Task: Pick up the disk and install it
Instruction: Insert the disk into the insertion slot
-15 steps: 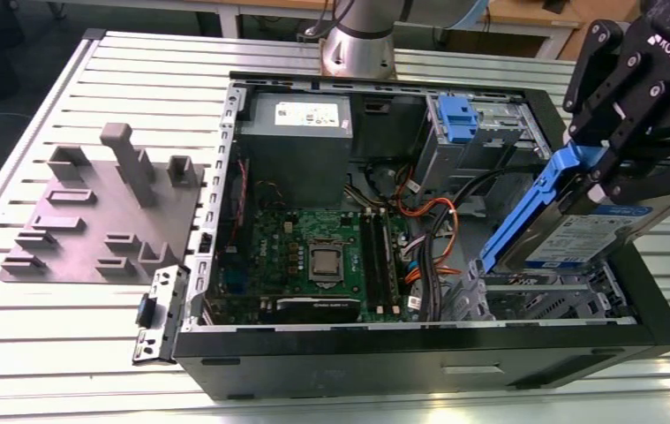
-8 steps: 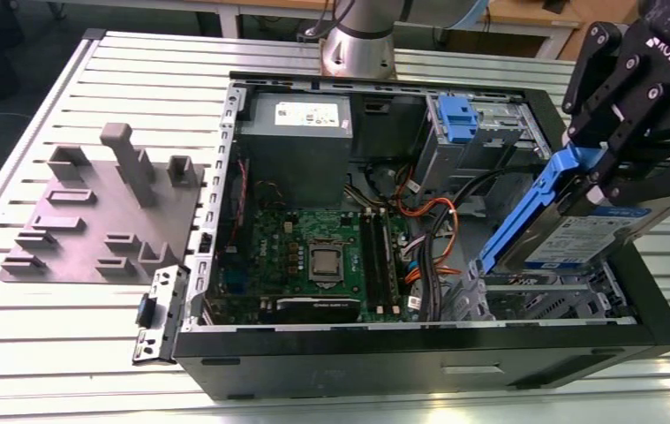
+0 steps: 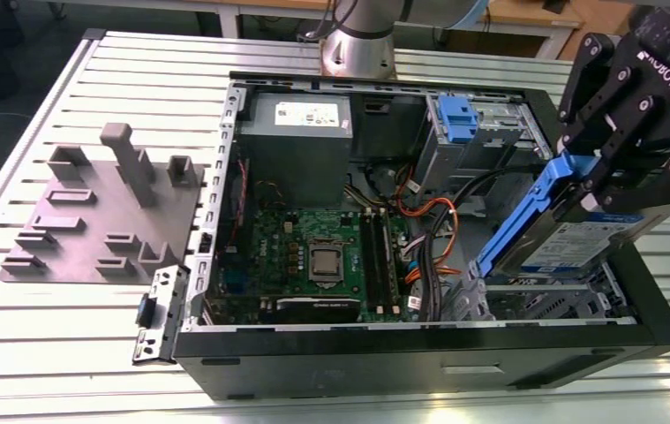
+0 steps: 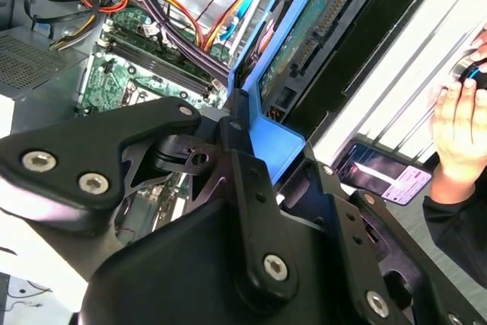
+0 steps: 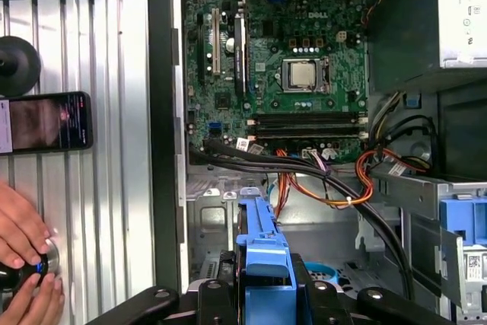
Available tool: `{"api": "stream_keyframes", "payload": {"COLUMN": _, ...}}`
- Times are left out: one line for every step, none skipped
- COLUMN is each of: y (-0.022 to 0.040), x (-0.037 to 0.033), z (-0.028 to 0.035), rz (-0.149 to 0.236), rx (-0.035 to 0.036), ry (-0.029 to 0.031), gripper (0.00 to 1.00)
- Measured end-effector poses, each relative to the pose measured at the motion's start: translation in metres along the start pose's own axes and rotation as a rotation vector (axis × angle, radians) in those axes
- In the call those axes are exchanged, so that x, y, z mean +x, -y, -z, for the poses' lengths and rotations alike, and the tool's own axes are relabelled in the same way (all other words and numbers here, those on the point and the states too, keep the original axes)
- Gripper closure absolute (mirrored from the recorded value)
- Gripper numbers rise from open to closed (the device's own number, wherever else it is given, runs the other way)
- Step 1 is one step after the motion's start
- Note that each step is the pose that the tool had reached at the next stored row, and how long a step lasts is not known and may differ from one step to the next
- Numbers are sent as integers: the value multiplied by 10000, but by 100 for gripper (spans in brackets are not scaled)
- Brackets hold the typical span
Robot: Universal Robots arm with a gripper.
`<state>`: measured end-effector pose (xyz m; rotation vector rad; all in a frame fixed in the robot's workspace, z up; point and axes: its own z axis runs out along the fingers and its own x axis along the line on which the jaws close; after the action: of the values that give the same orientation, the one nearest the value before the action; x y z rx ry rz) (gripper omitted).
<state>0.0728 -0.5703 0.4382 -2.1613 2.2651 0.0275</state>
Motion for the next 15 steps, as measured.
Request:
{"api": "stream_keyframes", "payload": {"y": 0, "x": 1, "z": -7, "rz": 0, "rx": 0, "ry": 0, "gripper": 63}}
{"api": "stream_keyframes", "payload": {"y": 0, "x": 1, "z": -15, "rz": 1, "rx": 1, "ry": -1, "gripper": 63}}
{"api": "stream_keyframes", "payload": {"y": 0, "x": 1, "z": -24, "rz": 1, "rx": 1, "ry": 0, "gripper": 63}}
{"api": "stream_keyframes", "payload": {"y": 0, "x": 1, "z": -31, "rz": 1, "rx": 2, "ry": 0, "gripper": 63}}
{"api": "stream_keyframes", "payload": {"y": 0, "x": 2, "z": -38, "rz": 2, "rx": 3, "ry": -1, "gripper": 63}}
{"api": "stream_keyframes", "payload": {"y": 0, "x": 3, "z": -45, "rz": 2, "rx": 4, "ry": 0, "gripper": 63}}
{"api": "stream_keyframes", "payload": {"y": 0, "x": 3, "z": -51, "rz": 2, "rx": 4, "ry": 0, "gripper": 63}}
{"api": "stream_keyframes", "payload": {"y": 1, "x": 3, "z": -56, "rz": 2, "rx": 4, "ry": 0, "gripper": 63}}
{"api": "stream_keyframes", "payload": {"y": 0, "x": 4, "z": -62, "rz": 2, "rx": 4, "ry": 0, "gripper": 63}}
{"api": "stream_keyframes", "payload": {"y": 1, "x": 5, "z": -69, "rz": 2, "rx": 3, "ry": 0, "gripper": 63}}
{"api": "stream_keyframes", "payload": {"y": 1, "x": 6, "z": -75, "rz": 2, "rx": 3, "ry": 1, "gripper": 63}}
{"api": "stream_keyframes", "payload": {"y": 0, "x": 6, "z": -80, "rz": 1, "rx": 3, "ry": 1, "gripper": 63}}
{"api": "stream_keyframes", "payload": {"y": 0, "x": 7, "z": -86, "rz": 1, "rx": 3, "ry": 0, "gripper": 63}}
{"api": "stream_keyframes", "payload": {"y": 1, "x": 8, "z": -89, "rz": 1, "rx": 3, "ry": 0, "gripper": 63}}
{"api": "stream_keyframes", "payload": {"y": 1, "x": 8, "z": -90, "rz": 1, "rx": 3, "ry": -1, "gripper": 63}}
